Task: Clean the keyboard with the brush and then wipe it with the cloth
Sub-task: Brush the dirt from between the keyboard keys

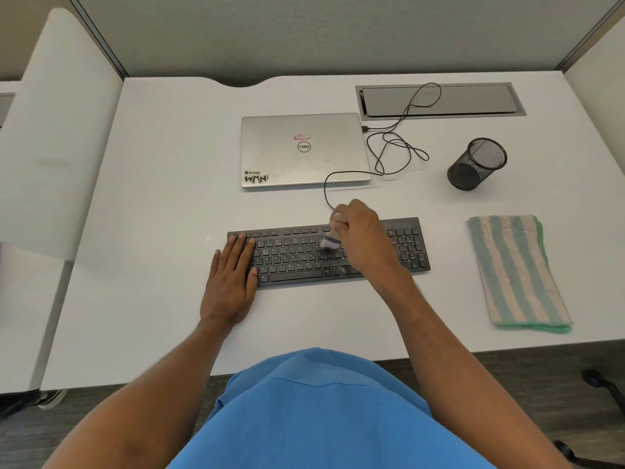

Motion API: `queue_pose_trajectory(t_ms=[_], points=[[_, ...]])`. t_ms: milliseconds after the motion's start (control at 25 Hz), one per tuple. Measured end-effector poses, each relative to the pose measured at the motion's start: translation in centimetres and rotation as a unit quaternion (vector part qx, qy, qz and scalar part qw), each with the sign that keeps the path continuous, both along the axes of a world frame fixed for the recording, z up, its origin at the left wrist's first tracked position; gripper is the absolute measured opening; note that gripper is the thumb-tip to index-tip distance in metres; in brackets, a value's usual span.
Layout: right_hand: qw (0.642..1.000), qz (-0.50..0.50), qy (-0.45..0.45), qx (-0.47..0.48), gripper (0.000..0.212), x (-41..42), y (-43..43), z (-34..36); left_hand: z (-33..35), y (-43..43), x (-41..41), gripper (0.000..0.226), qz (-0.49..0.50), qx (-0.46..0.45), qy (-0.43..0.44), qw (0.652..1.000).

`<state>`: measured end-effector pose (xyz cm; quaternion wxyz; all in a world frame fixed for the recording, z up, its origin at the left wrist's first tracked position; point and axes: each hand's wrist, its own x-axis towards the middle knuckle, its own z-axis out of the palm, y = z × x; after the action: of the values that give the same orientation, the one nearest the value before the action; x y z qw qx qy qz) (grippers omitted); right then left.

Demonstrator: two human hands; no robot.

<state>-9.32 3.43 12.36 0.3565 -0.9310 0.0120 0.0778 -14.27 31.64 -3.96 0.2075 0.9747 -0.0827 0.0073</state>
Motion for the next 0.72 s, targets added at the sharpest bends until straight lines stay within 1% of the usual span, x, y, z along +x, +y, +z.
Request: queue_pose_trajectory(t_ms=[80,160,240,360,480,520,600,720], points=[[0.999,0.022,0.023,-0.009,0.019,0.3,0.1,-0.4,0.0,0.0,0.0,0.062,-0.001,0.001,0.000,1.000],[0.999,0.018,0.031,0.005,0.021,0.4,-0.5,-1.1,-0.1,0.0,0.0,0.062,-0.002,0.003,0.001,1.000],[0.999,-0.002,0.040,0.024,0.021,0.3,-1.3,-1.5,-0.1,0.1,0.0,0.062,-0.001,0.005,0.002,1.000],[0.998,-0.041,0.039,-0.014,0.016,0.5,-2.1,-1.4,0.0,0.0,0.0,0.062,0.000,0.002,0.002,1.000],[0.998,0.014,-0.011,-0.068,0.015,0.5,-1.1,-0.5,0.1,0.0,0.0,0.062,0.001,0.002,0.001,1.000],[0.997,0.030,-0.020,-0.067,0.015,0.6,-0.7,-0.6,0.1,0.0,0.0,0.062,0.002,0.002,0.000,1.000],[0.997,0.056,-0.019,-0.055,0.016,0.4,0.2,-0.7,0.1,0.0,0.0,0.062,0.002,0.001,-0.001,1.000],[0.997,0.048,0.005,-0.061,0.017,0.4,0.0,-2.0,0.1,-0.1,0.0,0.062,0.001,0.003,-0.002,1.000]])
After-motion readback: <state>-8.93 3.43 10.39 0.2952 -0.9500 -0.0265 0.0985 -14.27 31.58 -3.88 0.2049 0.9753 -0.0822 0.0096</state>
